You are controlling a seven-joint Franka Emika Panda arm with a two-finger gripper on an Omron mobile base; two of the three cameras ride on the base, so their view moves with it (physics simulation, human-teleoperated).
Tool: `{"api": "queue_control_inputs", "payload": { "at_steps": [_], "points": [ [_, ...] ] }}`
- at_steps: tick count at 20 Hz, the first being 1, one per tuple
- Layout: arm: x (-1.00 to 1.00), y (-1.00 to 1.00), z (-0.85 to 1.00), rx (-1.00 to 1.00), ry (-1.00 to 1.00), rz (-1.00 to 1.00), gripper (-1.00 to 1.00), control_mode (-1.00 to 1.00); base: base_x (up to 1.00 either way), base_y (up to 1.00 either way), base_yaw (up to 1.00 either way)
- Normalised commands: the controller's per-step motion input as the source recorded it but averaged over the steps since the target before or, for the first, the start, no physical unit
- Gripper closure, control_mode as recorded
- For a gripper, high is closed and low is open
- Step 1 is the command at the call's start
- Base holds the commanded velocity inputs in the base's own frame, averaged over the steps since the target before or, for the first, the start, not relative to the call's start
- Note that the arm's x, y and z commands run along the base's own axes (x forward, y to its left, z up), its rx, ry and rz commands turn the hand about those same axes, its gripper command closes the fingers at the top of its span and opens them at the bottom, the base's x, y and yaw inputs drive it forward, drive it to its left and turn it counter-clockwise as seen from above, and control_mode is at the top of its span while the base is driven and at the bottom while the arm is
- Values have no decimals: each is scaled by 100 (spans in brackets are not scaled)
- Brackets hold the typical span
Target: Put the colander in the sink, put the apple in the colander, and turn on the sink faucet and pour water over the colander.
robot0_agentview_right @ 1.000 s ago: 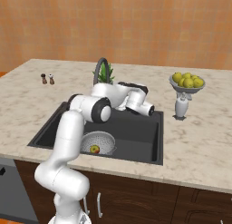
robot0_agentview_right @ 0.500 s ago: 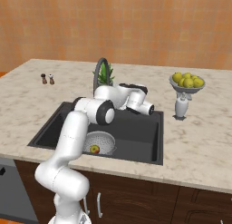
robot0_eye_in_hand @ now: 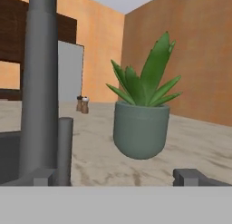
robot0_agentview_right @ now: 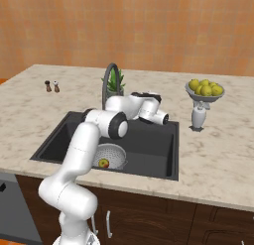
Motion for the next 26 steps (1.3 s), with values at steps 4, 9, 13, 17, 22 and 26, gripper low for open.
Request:
{"api": "queue_control_inputs", "payload": {
  "at_steps": [4,9,13,17,22,26],
  "points": [
    [19,3,1,0,0,0,-100,-100,0,0,0],
    [22,5,0,0,0,0,-100,-100,0,0,0],
    [5,4,4,0,0,0,-100,-100,0,0,0],
    [0,6,19,0,0,0,-100,-100,0,0,0],
    [2,10,21,0,0,0,-100,-100,0,0,0],
    [6,19,-9,0,3,-2,-100,-100,0,0,0]
  ]
}}
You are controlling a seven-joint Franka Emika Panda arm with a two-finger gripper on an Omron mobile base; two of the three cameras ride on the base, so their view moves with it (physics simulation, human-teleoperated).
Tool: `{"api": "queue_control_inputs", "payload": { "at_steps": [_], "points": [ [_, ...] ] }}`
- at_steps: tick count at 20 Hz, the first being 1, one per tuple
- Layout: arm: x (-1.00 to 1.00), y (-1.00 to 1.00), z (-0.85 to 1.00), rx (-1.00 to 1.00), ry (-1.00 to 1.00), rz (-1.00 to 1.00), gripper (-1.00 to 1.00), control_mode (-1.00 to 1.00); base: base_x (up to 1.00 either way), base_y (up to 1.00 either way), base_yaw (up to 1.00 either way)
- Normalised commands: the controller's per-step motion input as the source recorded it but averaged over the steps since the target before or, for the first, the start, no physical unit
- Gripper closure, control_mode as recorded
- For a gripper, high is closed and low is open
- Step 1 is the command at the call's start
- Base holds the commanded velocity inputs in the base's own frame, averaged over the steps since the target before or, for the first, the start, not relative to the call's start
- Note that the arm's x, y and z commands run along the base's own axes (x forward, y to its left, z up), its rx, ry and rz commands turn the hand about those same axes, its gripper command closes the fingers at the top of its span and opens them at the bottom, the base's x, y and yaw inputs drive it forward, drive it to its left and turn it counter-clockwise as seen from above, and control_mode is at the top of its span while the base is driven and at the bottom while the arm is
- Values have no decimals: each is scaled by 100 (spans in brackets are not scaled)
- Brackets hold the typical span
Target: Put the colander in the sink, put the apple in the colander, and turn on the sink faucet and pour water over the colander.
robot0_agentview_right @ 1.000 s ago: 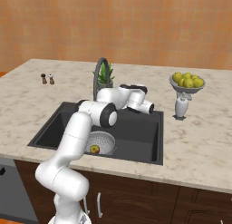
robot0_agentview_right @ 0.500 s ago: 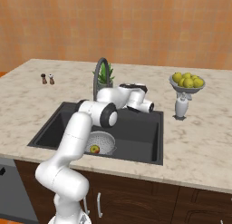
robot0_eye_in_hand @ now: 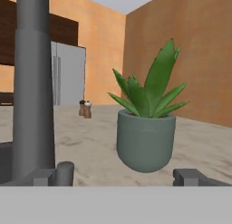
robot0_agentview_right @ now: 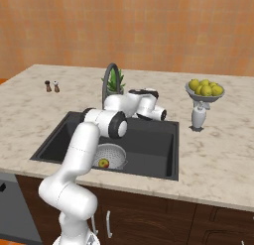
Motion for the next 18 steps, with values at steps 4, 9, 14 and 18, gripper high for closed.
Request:
{"api": "queue_control_inputs", "payload": {
  "at_steps": [4,9,14,18],
  "points": [
    [17,10,-34,0,6,-4,-100,-100,0,0,0],
    [27,0,-22,0,5,-1,-100,-100,0,0,0],
    [20,7,-5,0,0,0,-100,-100,0,0,0],
    [24,12,-8,0,0,-2,100,-100,0,0,0]
  ]
}}
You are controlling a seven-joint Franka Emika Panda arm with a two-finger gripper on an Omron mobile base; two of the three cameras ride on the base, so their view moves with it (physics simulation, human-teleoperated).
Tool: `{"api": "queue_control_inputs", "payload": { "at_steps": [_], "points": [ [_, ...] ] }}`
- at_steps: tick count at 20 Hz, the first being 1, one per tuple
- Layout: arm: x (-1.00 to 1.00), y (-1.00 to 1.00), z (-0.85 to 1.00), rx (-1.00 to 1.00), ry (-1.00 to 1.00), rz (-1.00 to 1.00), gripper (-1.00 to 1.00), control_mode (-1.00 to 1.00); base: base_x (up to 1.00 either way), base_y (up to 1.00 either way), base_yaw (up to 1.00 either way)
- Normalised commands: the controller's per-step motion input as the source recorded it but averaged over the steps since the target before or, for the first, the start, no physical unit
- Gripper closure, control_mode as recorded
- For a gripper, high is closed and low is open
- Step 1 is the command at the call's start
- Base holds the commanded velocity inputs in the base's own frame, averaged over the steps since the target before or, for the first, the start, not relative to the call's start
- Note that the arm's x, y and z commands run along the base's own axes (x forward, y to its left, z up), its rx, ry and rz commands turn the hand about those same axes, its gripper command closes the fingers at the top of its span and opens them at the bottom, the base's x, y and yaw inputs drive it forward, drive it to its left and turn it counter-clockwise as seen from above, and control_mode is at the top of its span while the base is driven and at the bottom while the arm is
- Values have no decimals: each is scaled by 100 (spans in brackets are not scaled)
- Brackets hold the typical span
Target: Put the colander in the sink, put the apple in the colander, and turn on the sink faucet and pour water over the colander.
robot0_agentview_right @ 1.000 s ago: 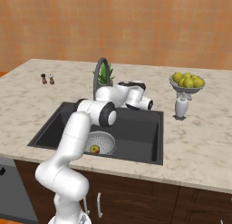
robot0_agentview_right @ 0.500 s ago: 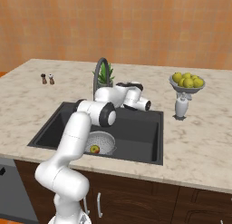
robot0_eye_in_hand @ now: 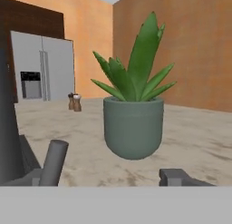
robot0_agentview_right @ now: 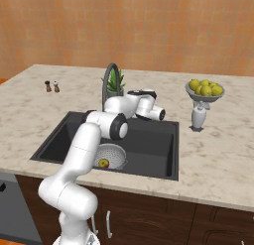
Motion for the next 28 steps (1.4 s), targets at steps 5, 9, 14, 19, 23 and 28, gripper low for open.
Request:
{"api": "queue_control_inputs", "payload": {
  "at_steps": [5,9,14,19,23,28],
  "points": [
    [18,0,-10,5,0,-5,100,-100,0,0,0],
    [23,-2,-2,5,0,-9,100,-100,0,0,0],
    [28,-19,-1,2,5,-14,100,-100,0,0,0],
    [22,-38,-9,0,4,-12,100,-100,0,0,0],
    [24,-49,-9,0,0,-7,100,-100,0,0,0],
    [22,-66,-7,0,0,-3,100,-100,0,0,0]
  ]
}}
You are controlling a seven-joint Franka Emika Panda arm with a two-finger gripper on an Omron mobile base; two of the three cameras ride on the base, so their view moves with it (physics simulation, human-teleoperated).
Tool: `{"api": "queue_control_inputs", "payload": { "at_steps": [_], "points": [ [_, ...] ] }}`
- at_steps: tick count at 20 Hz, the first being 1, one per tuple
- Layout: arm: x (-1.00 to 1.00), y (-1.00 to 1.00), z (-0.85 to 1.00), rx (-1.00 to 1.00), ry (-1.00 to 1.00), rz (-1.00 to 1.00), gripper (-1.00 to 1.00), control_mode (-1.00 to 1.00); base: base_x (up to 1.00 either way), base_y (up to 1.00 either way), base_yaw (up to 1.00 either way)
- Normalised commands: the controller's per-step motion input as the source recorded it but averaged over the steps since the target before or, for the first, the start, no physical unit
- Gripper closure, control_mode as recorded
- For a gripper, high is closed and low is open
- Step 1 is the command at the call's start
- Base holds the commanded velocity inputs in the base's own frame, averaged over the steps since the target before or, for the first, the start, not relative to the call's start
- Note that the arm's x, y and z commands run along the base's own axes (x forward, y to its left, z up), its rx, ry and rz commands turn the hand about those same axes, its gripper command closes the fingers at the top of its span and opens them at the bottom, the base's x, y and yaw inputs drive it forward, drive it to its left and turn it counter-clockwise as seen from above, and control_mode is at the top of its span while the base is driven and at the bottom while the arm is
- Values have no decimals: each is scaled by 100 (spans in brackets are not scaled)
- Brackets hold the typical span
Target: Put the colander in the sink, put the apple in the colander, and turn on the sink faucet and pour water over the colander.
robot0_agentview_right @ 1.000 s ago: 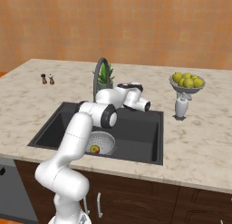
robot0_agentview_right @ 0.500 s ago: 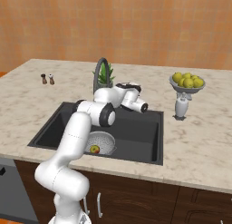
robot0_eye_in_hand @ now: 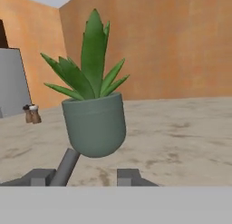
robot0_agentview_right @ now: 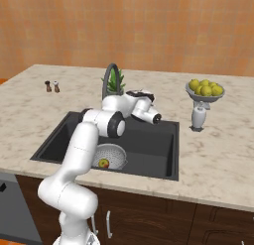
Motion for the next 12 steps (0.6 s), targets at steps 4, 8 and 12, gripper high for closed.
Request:
{"api": "queue_control_inputs", "payload": {
  "at_steps": [4,8,12],
  "points": [
    [17,-75,-10,0,0,-1,100,-100,0,0,0],
    [15,-82,-11,0,0,0,100,-100,0,0,0],
    [17,-86,-16,1,8,-3,100,-100,0,0,0]
  ]
}}
